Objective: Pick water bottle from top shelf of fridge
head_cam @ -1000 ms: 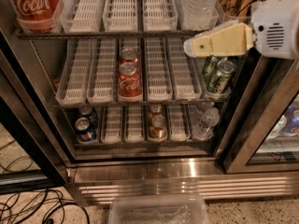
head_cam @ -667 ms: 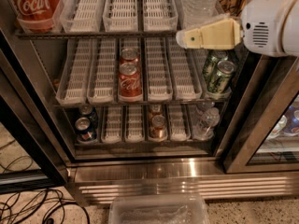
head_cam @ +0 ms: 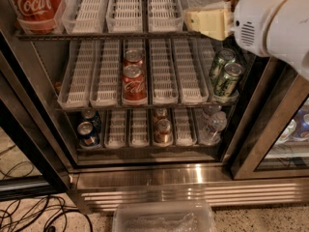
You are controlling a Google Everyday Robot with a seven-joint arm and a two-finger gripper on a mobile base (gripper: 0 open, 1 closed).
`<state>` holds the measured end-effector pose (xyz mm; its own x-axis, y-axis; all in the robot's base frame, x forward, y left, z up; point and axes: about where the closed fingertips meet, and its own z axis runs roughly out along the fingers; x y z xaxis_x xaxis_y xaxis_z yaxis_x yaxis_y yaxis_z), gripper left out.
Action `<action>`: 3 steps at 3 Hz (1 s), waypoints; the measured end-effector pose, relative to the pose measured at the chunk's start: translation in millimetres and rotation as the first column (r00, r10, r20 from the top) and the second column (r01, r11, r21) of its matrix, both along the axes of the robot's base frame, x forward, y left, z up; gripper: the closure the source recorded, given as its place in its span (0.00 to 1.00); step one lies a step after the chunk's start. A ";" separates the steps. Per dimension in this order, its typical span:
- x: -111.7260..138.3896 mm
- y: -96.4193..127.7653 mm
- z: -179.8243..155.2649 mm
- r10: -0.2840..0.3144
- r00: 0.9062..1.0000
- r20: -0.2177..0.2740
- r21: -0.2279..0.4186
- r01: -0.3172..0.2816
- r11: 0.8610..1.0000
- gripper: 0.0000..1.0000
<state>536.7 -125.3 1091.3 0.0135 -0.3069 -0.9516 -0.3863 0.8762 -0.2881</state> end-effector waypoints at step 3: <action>-11.2 -22.7 -10.6 -0.136 0.990 0.025 0.017 0.135 0.991 0.09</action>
Offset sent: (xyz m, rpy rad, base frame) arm -0.0129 -0.0423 -0.0289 0.0416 0.0015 -0.2183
